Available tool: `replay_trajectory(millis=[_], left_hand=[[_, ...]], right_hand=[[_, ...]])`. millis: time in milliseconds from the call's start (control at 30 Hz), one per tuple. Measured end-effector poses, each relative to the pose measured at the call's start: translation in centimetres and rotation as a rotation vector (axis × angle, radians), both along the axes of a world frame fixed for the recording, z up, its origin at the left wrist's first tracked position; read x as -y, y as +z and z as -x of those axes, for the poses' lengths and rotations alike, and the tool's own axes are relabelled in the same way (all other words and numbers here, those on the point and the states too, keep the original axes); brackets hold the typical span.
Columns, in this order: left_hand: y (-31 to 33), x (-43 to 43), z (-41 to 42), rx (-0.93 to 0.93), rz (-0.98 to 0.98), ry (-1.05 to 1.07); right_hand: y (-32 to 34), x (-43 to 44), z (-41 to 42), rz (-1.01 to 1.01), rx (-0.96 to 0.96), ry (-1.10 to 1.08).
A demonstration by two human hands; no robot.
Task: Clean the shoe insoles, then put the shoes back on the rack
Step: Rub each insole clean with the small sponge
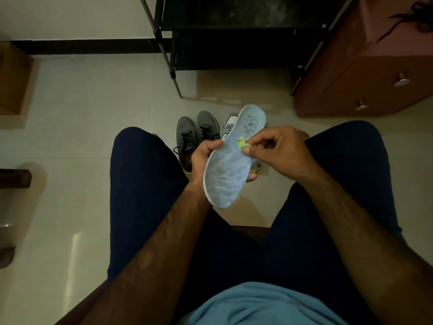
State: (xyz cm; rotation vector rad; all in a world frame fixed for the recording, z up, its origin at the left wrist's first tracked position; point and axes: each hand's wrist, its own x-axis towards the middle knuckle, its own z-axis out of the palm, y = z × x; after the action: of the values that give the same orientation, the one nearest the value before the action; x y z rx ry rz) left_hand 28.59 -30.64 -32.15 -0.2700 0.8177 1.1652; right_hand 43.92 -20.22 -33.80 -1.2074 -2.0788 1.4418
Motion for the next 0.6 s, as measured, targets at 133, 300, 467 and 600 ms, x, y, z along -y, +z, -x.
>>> replay_trajectory(millis=[133,300,467,600], left_hand=[[0.0,-0.2,0.1,0.010,0.018,0.018],[0.0,-0.1,0.0,-0.013,0.033,0.013],[0.0,-0.2,0.0,-0.011,0.034,0.035],[-0.2,-0.1,0.1,-0.040,0.022,0.007]], right_hand=[[-0.3,-0.3,0.0,-0.012,-0.015,-0.129],[-0.3,-0.1,0.3,0.021,0.008,-0.027],[-0.4,-0.7,0.1,0.005,-0.004,-0.199],[0.0,-0.3,0.1,0.081,0.040,-0.035]])
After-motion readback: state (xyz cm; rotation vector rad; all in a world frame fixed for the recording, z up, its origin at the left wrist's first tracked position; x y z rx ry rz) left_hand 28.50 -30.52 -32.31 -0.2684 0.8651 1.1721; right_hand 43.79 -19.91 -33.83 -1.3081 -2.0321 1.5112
